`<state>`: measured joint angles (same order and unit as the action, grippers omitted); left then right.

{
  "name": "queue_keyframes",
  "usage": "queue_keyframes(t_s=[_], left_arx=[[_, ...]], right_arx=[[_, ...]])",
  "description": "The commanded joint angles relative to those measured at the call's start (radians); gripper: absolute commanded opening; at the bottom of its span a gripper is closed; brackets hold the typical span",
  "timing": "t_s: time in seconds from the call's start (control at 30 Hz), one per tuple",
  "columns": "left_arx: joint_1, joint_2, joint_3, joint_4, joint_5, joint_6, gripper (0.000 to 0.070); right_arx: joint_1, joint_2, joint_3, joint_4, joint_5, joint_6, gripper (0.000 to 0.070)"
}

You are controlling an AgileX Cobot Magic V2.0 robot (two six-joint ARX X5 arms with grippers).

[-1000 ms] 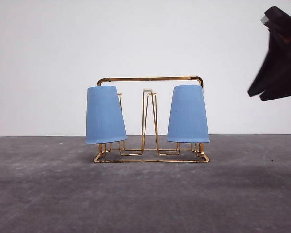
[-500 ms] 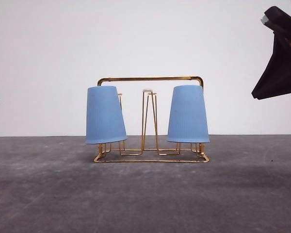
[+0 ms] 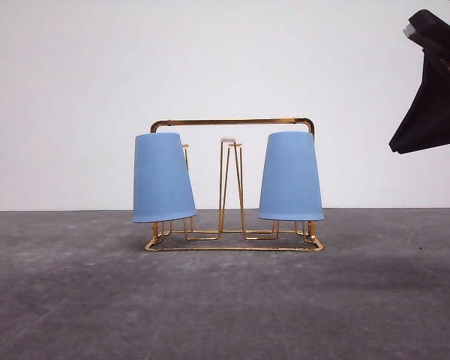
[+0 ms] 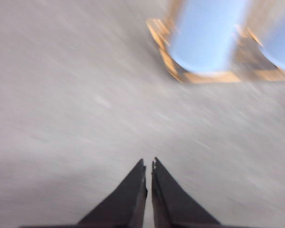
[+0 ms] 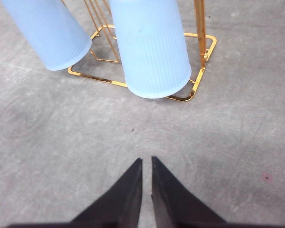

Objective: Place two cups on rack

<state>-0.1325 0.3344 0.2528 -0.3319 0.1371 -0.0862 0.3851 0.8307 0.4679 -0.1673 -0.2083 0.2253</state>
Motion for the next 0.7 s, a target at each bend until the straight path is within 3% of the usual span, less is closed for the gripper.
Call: queue_keyframes(t_s=[0.0,0.13,0.43,0.53,0.67], left_arx=[[0.011,-0.079,-0.036,0.017,-0.060,0.047,0.0000],[0.050,-0.211,-0.106,0.012,-0.149,0.059,0.0000],[0.137,-0.333,-0.209,0.064,-0.148,0.049,0.0000],[0.138,-0.332,-0.241,0.152,-0.148,0.048,0.0000],[0.138,-0.331,-0.240,0.152,-0.147,0.048,0.0000]], right_arx=[[0.005,0.004,0.009,0.010,-0.001,0.003,0.0030],[0.004,0.004,0.009,0.010,0.000,0.003,0.0030],[0.004,0.004,0.009,0.010,0.000,0.003,0.0030],[0.005,0.003,0.009,0.010,-0.001,0.003,0.0030],[0.004,0.003,0.009,0.012,-0.001,0.003,0.0030]])
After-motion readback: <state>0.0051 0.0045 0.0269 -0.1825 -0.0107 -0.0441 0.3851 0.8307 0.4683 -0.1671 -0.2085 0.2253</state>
